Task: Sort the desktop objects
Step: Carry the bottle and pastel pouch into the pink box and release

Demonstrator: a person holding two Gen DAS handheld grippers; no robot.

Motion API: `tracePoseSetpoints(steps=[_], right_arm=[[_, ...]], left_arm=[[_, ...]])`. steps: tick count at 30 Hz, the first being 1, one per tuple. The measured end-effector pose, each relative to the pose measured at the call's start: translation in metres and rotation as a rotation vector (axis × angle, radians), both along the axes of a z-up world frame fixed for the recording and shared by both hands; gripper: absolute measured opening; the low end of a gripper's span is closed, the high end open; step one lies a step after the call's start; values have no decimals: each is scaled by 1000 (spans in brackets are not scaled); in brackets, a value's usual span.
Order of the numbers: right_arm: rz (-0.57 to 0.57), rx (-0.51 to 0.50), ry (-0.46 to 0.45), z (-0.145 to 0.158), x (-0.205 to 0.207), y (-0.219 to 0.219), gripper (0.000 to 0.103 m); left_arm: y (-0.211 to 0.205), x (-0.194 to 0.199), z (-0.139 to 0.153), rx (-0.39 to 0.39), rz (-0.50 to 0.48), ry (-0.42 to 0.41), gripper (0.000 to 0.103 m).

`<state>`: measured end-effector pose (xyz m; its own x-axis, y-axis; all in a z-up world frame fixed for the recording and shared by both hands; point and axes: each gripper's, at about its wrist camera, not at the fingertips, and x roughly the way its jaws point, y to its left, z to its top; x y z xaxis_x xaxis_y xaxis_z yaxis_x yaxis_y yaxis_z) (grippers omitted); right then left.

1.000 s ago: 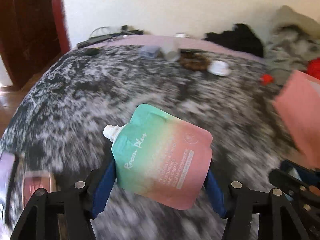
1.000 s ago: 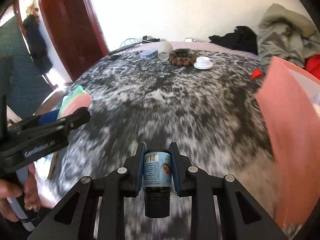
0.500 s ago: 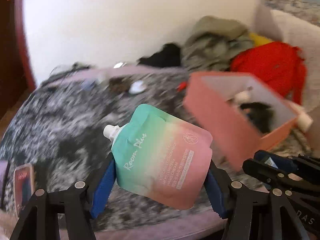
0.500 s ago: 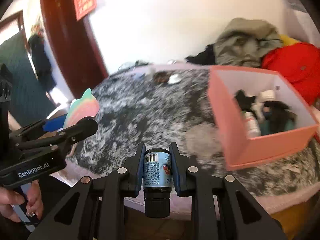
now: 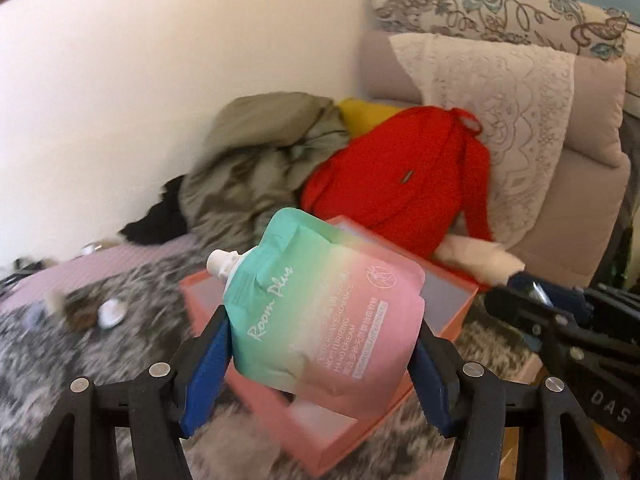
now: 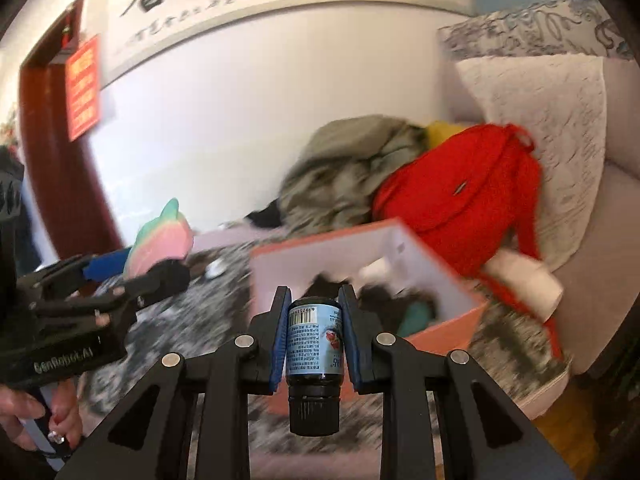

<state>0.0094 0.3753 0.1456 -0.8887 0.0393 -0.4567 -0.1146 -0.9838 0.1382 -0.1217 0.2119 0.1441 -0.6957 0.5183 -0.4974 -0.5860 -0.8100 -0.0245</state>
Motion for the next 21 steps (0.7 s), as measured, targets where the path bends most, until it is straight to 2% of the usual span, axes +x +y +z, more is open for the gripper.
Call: tracePoseSetpoints(steps=[4, 6, 9, 11, 12, 13, 17, 21], right_arm=[[-46, 11, 3, 6, -46, 37, 26], [-57, 11, -9, 0, -78, 51, 26], [-59, -11, -57, -24, -135, 70, 26], [-87, -23, -142, -47, -174, 78, 43], [-125, -33, -162, -56, -184, 81, 69], [-163, -42, -181, -66, -195, 84, 81], [-196, -23, -169, -81, -201, 85, 82], [-192, -45, -172, -80, -189, 79, 83]], left_arm=[[33, -49, -10, -5, -8, -21, 69], [44, -78, -23, -9, 6, -50, 69], [60, -122, -52, -43, 38, -105, 75], [67, -144, -72, -86, 72, -153, 82], [68, -150, -81, -97, 96, -160, 85], [68, -152, -86, -101, 113, -157, 89], [61, -146, -94, -107, 127, -136, 94], [46, -132, -85, -105, 142, -103, 95]])
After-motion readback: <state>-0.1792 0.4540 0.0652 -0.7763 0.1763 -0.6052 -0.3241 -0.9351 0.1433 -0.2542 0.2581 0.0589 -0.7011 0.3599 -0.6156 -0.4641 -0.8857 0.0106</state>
